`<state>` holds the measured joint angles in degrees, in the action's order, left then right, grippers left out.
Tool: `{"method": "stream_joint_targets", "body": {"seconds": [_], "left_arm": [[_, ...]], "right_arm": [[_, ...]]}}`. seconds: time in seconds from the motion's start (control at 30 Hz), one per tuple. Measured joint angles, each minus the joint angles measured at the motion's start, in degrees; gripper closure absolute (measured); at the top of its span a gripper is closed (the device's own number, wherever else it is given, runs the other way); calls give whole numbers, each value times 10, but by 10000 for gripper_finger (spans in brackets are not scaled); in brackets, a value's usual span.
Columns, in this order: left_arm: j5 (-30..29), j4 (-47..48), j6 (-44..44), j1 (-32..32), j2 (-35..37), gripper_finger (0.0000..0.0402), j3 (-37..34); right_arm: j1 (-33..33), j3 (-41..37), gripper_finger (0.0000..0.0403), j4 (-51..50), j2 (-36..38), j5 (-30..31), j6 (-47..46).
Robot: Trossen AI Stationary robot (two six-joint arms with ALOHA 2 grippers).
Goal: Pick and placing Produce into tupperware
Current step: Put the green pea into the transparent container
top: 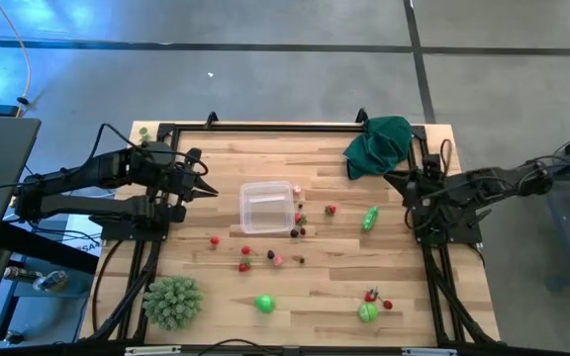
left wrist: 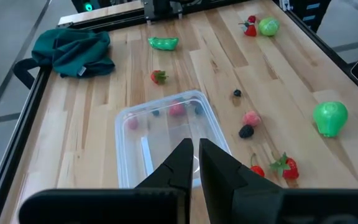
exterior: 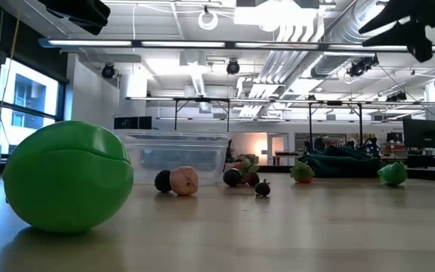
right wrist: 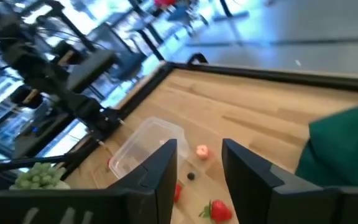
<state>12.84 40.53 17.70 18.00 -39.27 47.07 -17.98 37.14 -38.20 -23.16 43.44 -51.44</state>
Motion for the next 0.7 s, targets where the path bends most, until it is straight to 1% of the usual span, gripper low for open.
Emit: {"method": "stream_joint_targets", "body": {"seconds": [0.2,0.37,0.43,0.53,0.63,0.7], "left_arm": [[0,0,0,0,0,382,0],[0,0,0,0,0,382,0],[0,0,0,0,0,382,0],[0,0,0,0,0,382,0],[0,0,0,0,0,382,0],[0,0,0,0,0,382,0]], "right_arm": [[0,116,283,-91,-133,-3,-133],[2,214,284,-224,-232,-27,-265],[9,248,283,-281,-263,-54,-298],[27,283,284,-356,-301,-112,-327],[46,291,284,-407,-328,-172,-350],[55,289,284,-426,-344,-196,-368]]}}
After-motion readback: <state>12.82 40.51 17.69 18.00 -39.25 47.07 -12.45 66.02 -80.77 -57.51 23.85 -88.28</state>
